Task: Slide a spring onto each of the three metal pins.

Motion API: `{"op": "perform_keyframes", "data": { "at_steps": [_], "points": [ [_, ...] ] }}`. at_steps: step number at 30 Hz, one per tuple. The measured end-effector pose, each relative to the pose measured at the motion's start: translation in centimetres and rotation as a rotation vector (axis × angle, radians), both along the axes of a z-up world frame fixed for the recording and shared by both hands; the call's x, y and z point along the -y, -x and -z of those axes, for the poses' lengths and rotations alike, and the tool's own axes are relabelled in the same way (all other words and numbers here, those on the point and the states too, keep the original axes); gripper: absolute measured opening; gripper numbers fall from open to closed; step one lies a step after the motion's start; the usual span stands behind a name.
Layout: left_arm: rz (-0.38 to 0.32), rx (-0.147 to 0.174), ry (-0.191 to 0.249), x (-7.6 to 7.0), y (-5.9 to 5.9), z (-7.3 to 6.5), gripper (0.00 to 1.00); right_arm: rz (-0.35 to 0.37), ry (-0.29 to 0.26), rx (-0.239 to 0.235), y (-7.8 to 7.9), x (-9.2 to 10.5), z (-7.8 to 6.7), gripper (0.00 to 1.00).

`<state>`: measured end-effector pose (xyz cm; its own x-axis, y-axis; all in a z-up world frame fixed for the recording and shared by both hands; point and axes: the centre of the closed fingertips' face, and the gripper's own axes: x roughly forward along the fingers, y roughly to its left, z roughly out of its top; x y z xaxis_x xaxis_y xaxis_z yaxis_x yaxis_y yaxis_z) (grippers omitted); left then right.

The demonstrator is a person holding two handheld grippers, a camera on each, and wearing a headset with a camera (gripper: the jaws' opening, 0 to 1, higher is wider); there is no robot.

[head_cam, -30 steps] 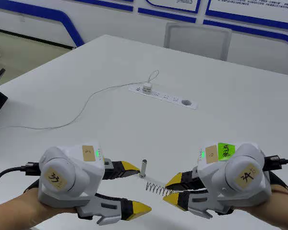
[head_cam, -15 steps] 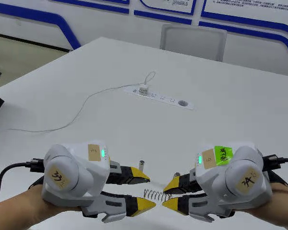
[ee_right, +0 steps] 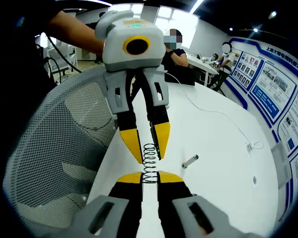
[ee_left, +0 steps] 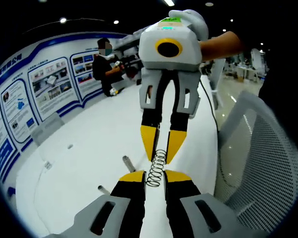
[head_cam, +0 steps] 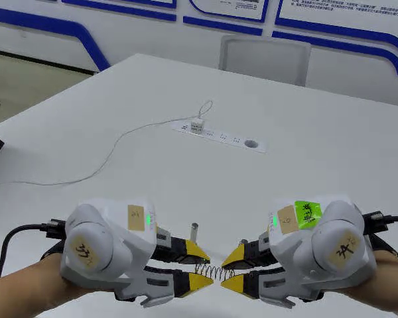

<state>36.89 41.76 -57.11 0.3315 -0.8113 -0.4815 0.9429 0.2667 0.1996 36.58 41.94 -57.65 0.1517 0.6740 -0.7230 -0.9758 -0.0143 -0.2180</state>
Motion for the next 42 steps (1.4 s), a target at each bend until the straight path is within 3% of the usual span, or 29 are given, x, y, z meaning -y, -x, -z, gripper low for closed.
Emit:
{"op": "perform_keyframes", "data": {
  "at_steps": [7, 15, 27, 30, 33, 42],
  "points": [
    [0.036, 0.039, -0.023, 0.1, 0.3, 0.0, 0.10, -0.013, 0.002, 0.009, 0.2, 0.3, -0.2, 0.11],
    [0.042, 0.046, -0.024, 0.2, 0.4, -0.2, 0.10, -0.032, 0.001, 0.031, 0.3, 0.3, -0.5, 0.11],
    [0.045, 0.050, -0.024, 0.0, 0.5, -0.2, 0.10, -0.018, 0.006, 0.018, -0.2, 0.5, 0.1, 0.16],
    [0.044, 0.051, -0.017, 0.0, 0.5, -0.4, 0.10, -0.008, 0.006, -0.002, -0.2, 0.8, 0.3, 0.15],
    [0.044, 0.051, -0.016, 0.0, 0.5, -0.4, 0.10, 0.002, -0.036, -0.034, 0.1, 0.4, -0.1, 0.12],
    [0.038, 0.055, -0.016, 0.0, 0.3, -0.3, 0.10, 0.018, -0.077, -0.071, 0.1, 0.4, -1.0, 0.11]
  ]
}}
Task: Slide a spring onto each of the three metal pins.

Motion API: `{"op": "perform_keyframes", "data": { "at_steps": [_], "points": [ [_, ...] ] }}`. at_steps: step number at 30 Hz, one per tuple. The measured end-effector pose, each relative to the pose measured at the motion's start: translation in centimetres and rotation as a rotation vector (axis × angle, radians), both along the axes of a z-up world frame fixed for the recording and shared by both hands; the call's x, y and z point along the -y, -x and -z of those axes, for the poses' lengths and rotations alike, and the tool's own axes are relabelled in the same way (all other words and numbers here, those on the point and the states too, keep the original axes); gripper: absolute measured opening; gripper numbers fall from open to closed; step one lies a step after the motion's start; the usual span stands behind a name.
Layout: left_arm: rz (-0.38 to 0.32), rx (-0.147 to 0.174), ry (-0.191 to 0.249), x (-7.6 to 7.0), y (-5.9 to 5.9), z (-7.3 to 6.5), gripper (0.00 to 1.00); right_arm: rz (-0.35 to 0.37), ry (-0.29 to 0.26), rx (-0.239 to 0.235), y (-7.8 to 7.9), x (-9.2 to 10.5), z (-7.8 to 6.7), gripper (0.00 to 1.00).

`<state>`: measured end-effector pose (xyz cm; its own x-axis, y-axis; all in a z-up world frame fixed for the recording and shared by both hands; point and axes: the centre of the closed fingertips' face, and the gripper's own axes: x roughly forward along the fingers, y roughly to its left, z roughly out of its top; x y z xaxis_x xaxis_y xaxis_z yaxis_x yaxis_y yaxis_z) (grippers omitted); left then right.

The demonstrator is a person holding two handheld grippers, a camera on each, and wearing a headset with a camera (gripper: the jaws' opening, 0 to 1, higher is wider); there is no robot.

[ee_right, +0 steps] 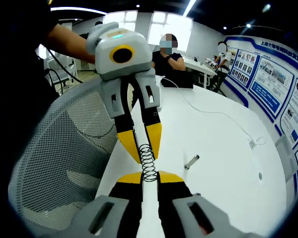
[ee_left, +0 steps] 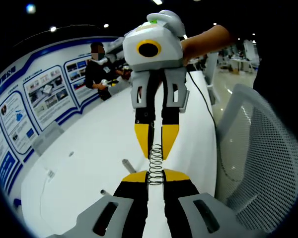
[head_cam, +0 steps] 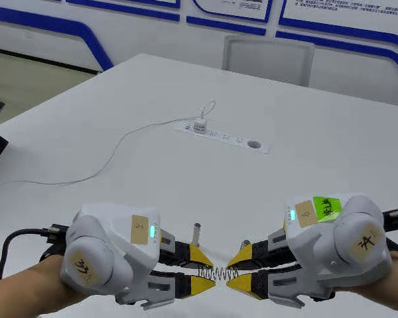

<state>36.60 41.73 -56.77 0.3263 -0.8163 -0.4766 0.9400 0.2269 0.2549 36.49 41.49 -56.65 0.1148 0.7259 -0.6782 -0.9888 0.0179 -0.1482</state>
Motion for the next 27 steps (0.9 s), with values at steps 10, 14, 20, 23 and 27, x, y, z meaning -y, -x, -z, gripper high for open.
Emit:
{"op": "perform_keyframes", "data": {
  "at_steps": [10, 14, 20, 23, 27],
  "points": [
    [-0.044, -0.036, 0.041, -0.1, -0.3, -0.2, 0.10, 0.005, -0.137, -0.054, 0.4, -1.2, -2.2, 0.11],
    [-0.060, -0.097, 0.081, -0.1, 0.0, -0.2, 0.10, 0.011, -0.194, -0.100, 0.8, -2.1, -3.0, 0.11],
    [-0.072, -0.095, 0.096, -0.1, -0.1, -0.3, 0.10, 0.027, -0.234, -0.112, 0.8, -2.9, -3.5, 0.11],
    [-0.082, -0.101, 0.118, 0.0, -0.1, -0.6, 0.10, 0.048, -0.252, -0.126, 0.7, -3.2, -3.9, 0.11],
    [-0.112, -0.112, 0.155, -0.5, -0.5, -0.7, 0.11, 0.091, -0.263, -0.126, 0.1, -3.4, -4.0, 0.10]
  ]
}}
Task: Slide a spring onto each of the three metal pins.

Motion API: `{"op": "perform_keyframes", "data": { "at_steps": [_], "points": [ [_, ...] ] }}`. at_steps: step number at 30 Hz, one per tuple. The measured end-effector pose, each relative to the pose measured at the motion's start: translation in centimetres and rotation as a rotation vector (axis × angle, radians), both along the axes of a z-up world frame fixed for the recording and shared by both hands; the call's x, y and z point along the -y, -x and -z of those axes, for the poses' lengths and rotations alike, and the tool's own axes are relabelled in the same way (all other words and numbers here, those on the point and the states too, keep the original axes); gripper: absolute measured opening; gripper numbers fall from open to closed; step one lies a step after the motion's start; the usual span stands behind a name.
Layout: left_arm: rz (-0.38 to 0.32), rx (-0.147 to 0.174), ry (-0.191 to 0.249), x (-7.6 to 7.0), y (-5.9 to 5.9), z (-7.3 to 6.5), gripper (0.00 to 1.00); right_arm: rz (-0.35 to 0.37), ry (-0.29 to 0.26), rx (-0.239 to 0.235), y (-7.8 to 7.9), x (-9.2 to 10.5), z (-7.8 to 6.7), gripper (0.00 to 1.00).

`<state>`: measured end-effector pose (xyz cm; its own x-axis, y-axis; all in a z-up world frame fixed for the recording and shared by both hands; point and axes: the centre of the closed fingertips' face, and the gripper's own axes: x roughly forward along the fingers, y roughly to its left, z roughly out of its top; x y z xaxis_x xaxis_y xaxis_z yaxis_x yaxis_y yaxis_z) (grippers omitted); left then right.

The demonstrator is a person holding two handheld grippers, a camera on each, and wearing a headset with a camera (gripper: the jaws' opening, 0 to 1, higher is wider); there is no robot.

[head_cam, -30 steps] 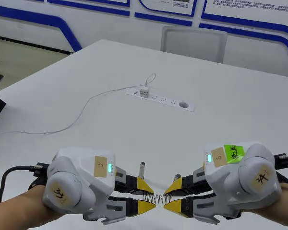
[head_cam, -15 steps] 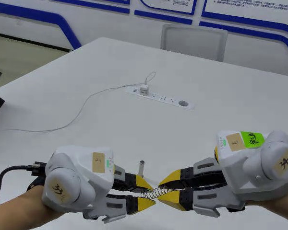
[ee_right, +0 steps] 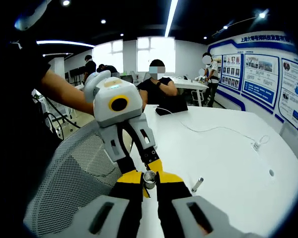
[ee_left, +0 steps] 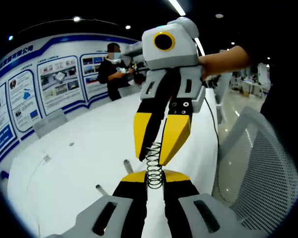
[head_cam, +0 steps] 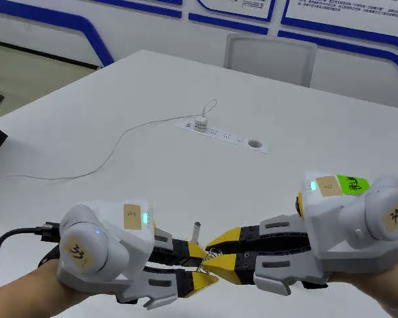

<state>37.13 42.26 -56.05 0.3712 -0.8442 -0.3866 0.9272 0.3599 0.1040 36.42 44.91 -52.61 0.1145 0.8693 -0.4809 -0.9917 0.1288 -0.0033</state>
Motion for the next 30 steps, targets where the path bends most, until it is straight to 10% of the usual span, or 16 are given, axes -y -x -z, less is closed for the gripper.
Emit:
{"op": "perform_keyframes", "data": {
  "at_steps": [6, 10, 21, 30],
  "points": [
    [-0.035, -0.002, 0.015, -0.7, -0.3, -0.1, 0.15, 0.020, 0.001, -0.008, -0.5, -0.7, -0.2, 0.10],
    [-0.089, -0.067, 0.112, -1.4, -0.3, -0.5, 0.39, 0.020, 0.010, 0.002, -0.8, -1.0, -0.5, 0.10],
    [-0.253, -0.024, 0.086, -6.9, -1.6, 0.2, 0.59, 0.060, 0.054, 0.054, -3.9, -1.2, -1.0, 0.11],
    [-0.325, -0.009, 0.124, -8.6, -2.4, -0.5, 0.69, 0.103, 0.074, 0.064, -5.8, -0.7, -0.9, 0.11]
  ]
}}
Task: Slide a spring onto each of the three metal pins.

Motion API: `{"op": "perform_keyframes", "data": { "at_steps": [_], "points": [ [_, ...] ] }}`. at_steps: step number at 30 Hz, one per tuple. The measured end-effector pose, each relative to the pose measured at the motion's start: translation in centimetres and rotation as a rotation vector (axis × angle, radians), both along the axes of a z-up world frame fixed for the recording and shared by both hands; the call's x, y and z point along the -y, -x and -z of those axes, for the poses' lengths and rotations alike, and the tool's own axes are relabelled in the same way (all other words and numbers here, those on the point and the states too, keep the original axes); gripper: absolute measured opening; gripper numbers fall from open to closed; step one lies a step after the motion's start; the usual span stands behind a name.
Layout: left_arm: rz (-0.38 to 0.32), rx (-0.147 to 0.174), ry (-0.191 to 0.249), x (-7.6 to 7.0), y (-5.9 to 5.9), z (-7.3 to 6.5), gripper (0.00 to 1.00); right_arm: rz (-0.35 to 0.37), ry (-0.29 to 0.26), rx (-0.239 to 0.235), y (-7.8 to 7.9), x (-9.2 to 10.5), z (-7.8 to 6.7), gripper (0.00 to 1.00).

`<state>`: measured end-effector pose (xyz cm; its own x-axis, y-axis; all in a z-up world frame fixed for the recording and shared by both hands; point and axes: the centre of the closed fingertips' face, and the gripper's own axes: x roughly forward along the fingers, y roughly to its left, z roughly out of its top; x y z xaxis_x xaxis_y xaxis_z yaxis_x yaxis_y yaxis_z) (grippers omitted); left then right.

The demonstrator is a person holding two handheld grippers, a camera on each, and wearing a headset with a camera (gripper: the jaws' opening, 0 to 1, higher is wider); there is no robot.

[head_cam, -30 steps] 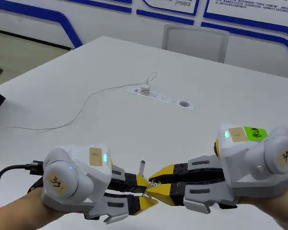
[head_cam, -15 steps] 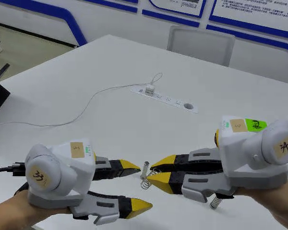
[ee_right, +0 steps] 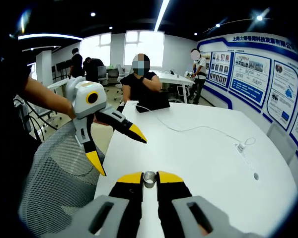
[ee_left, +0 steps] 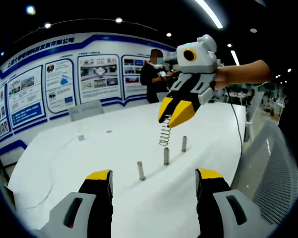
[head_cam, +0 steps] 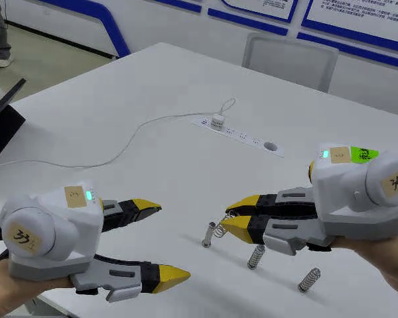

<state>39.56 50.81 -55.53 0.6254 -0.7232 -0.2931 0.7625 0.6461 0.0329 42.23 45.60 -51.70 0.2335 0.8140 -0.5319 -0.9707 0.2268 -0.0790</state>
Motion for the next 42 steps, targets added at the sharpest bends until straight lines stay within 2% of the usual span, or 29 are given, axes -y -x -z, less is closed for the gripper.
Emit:
{"op": "perform_keyframes", "data": {
  "at_steps": [7, 10, 13, 17, 19, 23, 27, 31, 35, 42],
  "points": [
    [-0.040, -0.008, 0.024, -0.4, -0.4, 0.0, 0.75, 0.045, 0.009, 0.005, -2.0, 0.3, 0.1, 0.11],
    [-0.052, -0.006, 0.024, -0.7, -0.6, 0.0, 0.78, 0.057, 0.018, 0.009, -2.8, 0.4, 0.3, 0.11],
    [-0.087, -0.019, 0.011, -1.4, -1.0, 0.4, 0.84, 0.076, 0.031, 0.007, -3.7, 0.5, 0.7, 0.11],
    [-0.124, -0.030, 0.048, -1.9, -1.4, 0.2, 0.90, 0.095, 0.050, 0.008, -4.6, 0.6, 1.5, 0.11],
    [-0.134, -0.035, 0.047, -2.0, -1.5, 0.3, 0.93, 0.114, 0.053, -0.003, -5.1, 0.7, 1.9, 0.11],
    [-0.145, -0.046, 0.016, -2.1, -1.6, 1.0, 1.00, 0.156, 0.031, -0.038, -6.0, 0.1, 2.4, 0.11],
    [-0.140, -0.048, 0.003, -2.1, -1.4, 1.1, 1.00, 0.158, 0.041, -0.049, -6.4, -0.7, 3.4, 0.11],
    [-0.146, -0.055, -0.001, -2.3, -1.5, 1.3, 1.00, 0.135, 0.102, -0.050, -6.5, -1.1, 5.1, 0.11],
    [-0.147, -0.060, -0.011, -2.3, -1.4, 1.5, 1.00, 0.131, 0.139, -0.060, -6.4, -1.2, 6.3, 0.11],
    [-0.146, -0.070, -0.021, -2.2, -1.4, 1.7, 1.00, 0.125, 0.171, -0.071, -6.6, -1.2, 7.3, 0.11]
  ]
}}
